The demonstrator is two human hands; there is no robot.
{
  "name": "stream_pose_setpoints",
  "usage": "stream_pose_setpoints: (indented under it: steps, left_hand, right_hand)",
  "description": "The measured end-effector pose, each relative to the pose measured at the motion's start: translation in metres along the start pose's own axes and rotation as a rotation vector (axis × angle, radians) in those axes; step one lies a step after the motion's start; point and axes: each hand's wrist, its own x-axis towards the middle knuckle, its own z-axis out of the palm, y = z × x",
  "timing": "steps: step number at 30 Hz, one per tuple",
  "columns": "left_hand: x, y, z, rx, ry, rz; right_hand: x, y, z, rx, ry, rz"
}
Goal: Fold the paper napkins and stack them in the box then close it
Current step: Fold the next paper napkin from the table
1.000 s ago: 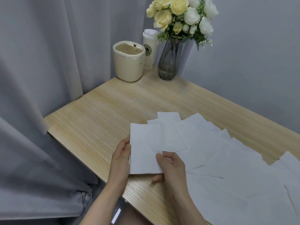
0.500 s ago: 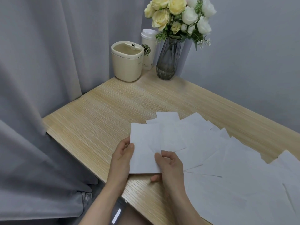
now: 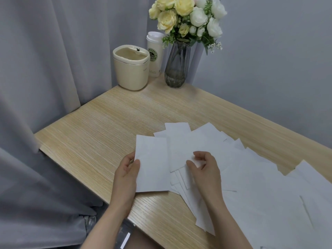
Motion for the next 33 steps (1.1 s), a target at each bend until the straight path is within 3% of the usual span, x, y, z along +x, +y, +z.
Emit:
stream_pose_setpoints:
  steps: [9,18,33]
  left_hand:
    - [0.001,-0.001,0.001,0.003,0.003,-0.001]
    - [0.000,0.000,0.001,0.019,0.005,0.002]
    - [-0.004,-0.001,0.012,-0.034,0.052,-0.004]
  right_hand:
    - [0.022,0.003,0.004,-0.251,-0.039,0.024]
    - [0.027,-0.002,0.001,-0.266,-0.084,0.092]
    - [0.003,0.020,-0.046,0.097,0.024,0.078]
